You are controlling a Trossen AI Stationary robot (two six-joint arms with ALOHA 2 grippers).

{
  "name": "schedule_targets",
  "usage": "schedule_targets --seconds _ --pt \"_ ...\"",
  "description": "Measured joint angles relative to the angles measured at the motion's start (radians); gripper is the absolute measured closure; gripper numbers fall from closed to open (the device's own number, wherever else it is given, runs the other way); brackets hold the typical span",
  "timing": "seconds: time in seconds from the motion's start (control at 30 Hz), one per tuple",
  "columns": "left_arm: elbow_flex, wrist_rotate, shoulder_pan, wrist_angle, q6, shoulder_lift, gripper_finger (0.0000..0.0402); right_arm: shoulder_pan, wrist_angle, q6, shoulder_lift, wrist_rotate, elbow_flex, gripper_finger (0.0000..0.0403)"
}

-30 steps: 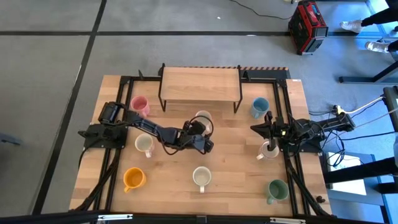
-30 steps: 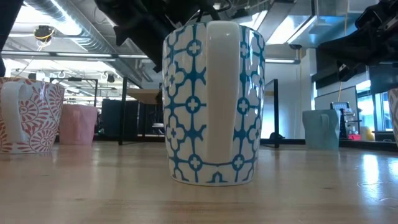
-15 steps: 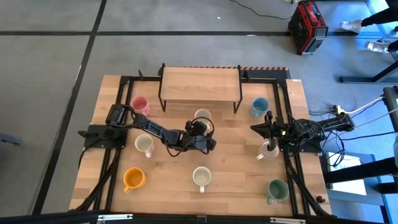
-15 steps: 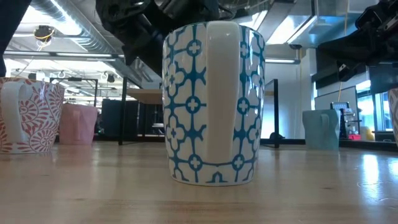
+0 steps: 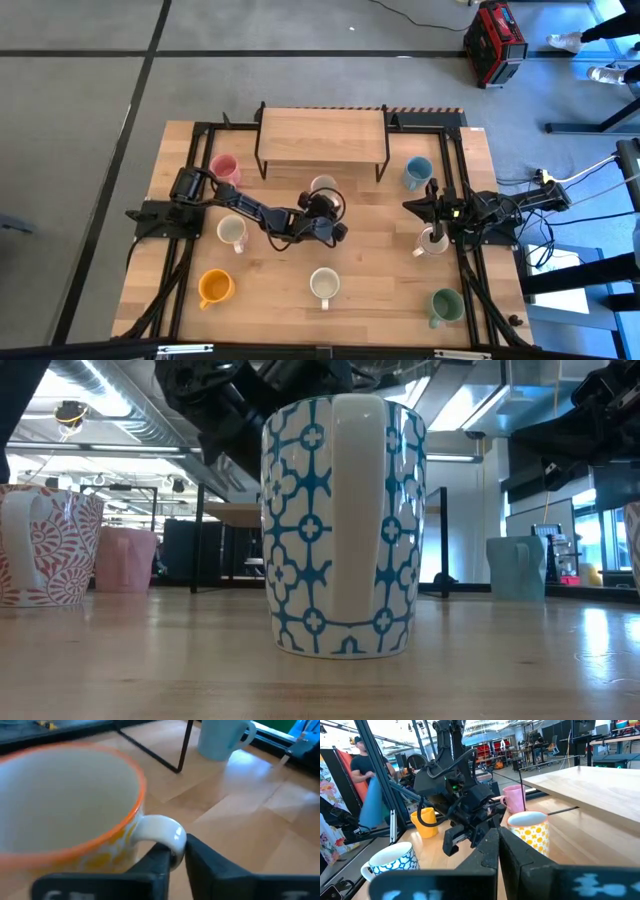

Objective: Place coffee mugs
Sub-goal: Put the yellow pattern mug on the shelf

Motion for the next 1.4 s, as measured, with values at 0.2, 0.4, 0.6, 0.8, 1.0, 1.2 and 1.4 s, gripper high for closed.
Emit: schedule_targets --seconds 0.2,0.4,0.6,0.8,1.0,1.2,1.4 --pt "0.0 -0.003 0.0 -0.002 0.007 -0.002 0.0384 0.0 0.0 0.0 0.0 0.0 0.0 0.04" --pt "0.0 0.07 -0.004 -0.003 0.027 -0.025 0.0384 0.0 0.0 0.0 0.0 0.0 0.0 0.04" --pt "0.002 0.185 -0.043 0.001 0.07 -0.105 0.0385 0.0 0.0 0.0 0.0 0.001 0.0 0.04" --pt "0.004 0.268 -0.059 -0.001 0.121 -0.226 0.0385 0.0 0.0 0.0 0.0 -0.002 0.0 0.04" --pt "0.004 0.319 -0.046 -0.063 0.147 -0.38 0.0385 0.0 0.001 0.0 -0.001 -0.003 0.001 0.04" --pt "0.004 0.389 -0.005 -0.159 0.184 -0.524 0.0385 0.0 -0.018 0.0 0.003 0.029 0.032 0.04" --pt "0.004 0.54 0.074 -0.269 0.27 -0.641 0.0385 0.0 -0.02 0.043 0.022 0.105 0.084 0.04"
